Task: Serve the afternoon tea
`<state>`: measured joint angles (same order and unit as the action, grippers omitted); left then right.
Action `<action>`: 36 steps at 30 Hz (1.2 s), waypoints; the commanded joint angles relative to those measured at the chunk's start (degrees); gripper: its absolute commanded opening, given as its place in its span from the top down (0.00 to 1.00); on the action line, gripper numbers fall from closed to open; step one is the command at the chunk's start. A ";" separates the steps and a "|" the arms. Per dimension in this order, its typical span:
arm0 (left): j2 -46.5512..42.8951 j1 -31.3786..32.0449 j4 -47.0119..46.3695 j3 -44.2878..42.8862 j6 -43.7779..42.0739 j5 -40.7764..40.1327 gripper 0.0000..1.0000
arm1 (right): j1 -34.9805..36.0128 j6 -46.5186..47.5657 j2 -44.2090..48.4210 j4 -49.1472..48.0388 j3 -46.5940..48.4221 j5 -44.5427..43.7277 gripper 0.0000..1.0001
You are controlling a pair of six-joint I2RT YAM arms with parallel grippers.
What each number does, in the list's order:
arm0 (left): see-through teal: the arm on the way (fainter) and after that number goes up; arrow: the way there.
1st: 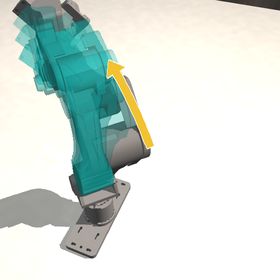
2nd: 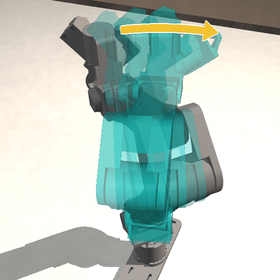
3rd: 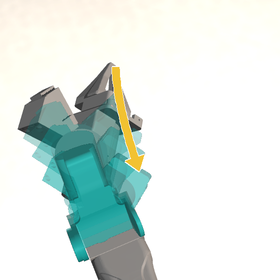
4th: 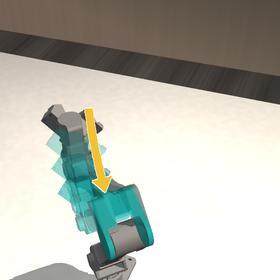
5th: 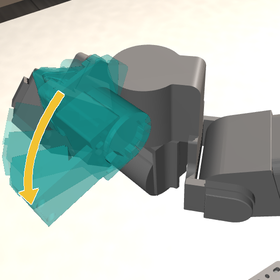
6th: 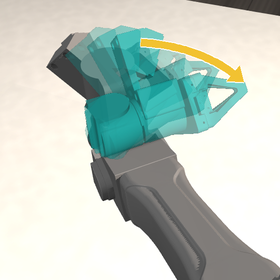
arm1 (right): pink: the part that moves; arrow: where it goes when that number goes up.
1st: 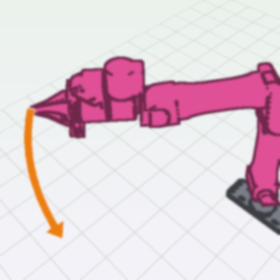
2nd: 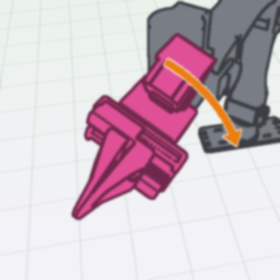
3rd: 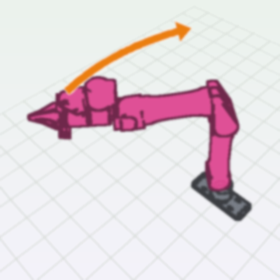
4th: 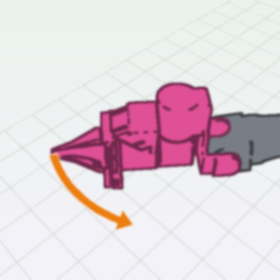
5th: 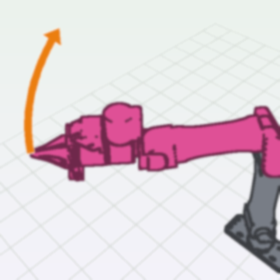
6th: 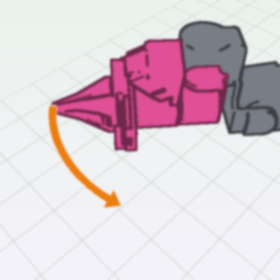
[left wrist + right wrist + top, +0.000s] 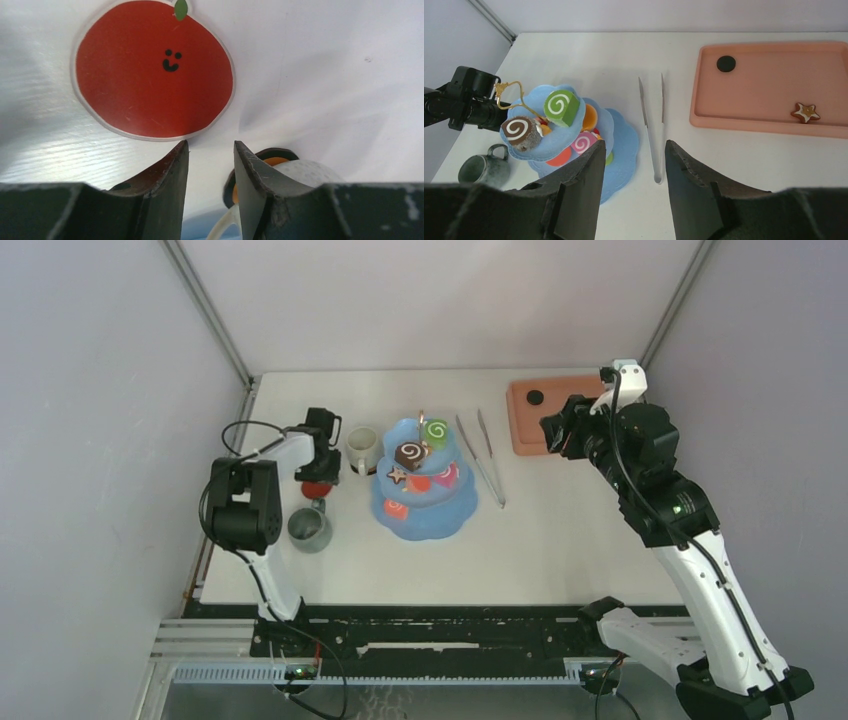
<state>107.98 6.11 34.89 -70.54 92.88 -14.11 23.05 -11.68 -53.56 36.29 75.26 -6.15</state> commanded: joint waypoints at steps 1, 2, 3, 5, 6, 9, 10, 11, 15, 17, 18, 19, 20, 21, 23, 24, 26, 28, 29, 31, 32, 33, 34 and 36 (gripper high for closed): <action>-4.82 0.94 5.42 -4.84 -7.77 -7.96 0.56 | 1.30 0.78 1.20 -1.39 0.19 -1.75 0.45; -6.07 1.06 6.66 -5.82 -9.55 -9.69 0.55 | 1.56 0.66 1.18 -1.40 0.03 -1.61 0.45; -7.17 1.13 7.32 -6.47 -11.39 -10.68 0.55 | 1.82 0.55 1.25 -1.47 -0.17 -1.46 0.45; -9.20 1.18 8.48 -8.01 -17.07 -12.00 0.54 | 2.49 0.35 1.52 -1.80 -0.50 -0.94 0.44; -10.09 1.16 8.51 -8.73 -21.25 -12.07 0.53 | 2.79 0.39 1.53 -1.84 -0.48 -0.91 0.44; -13.34 1.38 9.41 -10.24 -35.06 -12.01 0.50 | 3.32 0.46 1.78 -2.01 -0.54 -0.80 0.42; -14.13 1.43 9.48 -10.54 -41.56 -11.50 0.48 | 3.40 0.51 1.81 -2.02 -0.55 -0.88 0.41; -14.57 1.39 9.98 -11.20 -46.00 -10.46 0.45 | 3.53 0.57 1.81 -2.02 -0.56 -1.00 0.40; -12.46 1.46 19.66 -17.36 -60.35 -6.15 0.34 | 3.82 0.54 1.68 -2.27 -0.56 -0.92 0.36; -11.34 1.64 24.75 -18.78 -65.63 -3.30 0.25 | 3.84 0.36 1.57 -2.29 -0.62 -0.67 0.35; -11.46 1.81 25.49 -18.21 -67.83 -1.73 0.23 | 3.90 0.35 1.53 -2.19 -0.56 -0.70 0.34; -11.93 2.26 25.56 -17.43 -70.41 -0.45 0.20 | 3.78 0.34 1.53 -2.07 -0.62 -0.76 0.34; -12.03 2.79 25.57 -16.86 -72.93 0.41 0.18 | 3.79 0.34 1.53 -2.02 -0.64 -0.86 0.34; -11.44 3.74 26.44 -17.12 -75.05 -0.91 0.16 | 3.82 0.45 1.52 -2.06 -0.64 -0.84 0.33; -8.52 5.97 30.04 -19.01 -79.73 -4.32 0.12 | 3.79 0.54 1.61 -2.19 -0.64 -0.54 0.33; -7.41 6.22 31.13 -19.36 -81.00 -3.59 0.11 | 3.78 0.52 1.73 -2.46 -0.79 -0.41 0.32; -7.17 6.27 30.91 -18.58 -82.25 -0.73 0.11 | 3.80 0.36 1.63 -2.83 -0.82 -0.12 0.32; -8.23 6.24 30.02 -16.93 -83.41 1.55 0.11 | 3.91 0.19 1.64 -2.98 -0.82 0.16 0.31; -8.57 6.21 29.78 -16.16 -83.96 2.11 0.11 | 3.87 0.15 1.62 -2.93 -0.86 0.15 0.31; -8.69 6.04 29.32 -14.44 -85.69 3.85 0.11 | 3.92 0.02 1.62 -2.56 -0.90 -0.01 0.31; -8.34 5.82 29.43 -13.95 -85.91 3.14 0.11 | 3.86 0.00 1.71 -2.55 -1.01 0.02 0.31; -8.14 5.47 29.29 -13.64 -85.98 3.24 0.12 | 3.79 -0.07 1.77 -2.54 -1.15 0.20 0.31; -8.18 4.89 28.91 -13.08 -86.33 4.43 0.12 | 3.84 -0.09 1.83 -2.54 -1.15 0.31 0.31; -8.04 3.76 28.39 -12.27 -86.79 4.97 0.15 | 3.80 0.14 2.02 -2.39 -1.10 0.24 0.31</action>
<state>101.10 11.79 63.61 -84.66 9.87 -11.84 26.44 -11.70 -52.56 35.81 74.24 -6.33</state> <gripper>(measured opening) 0.876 0.692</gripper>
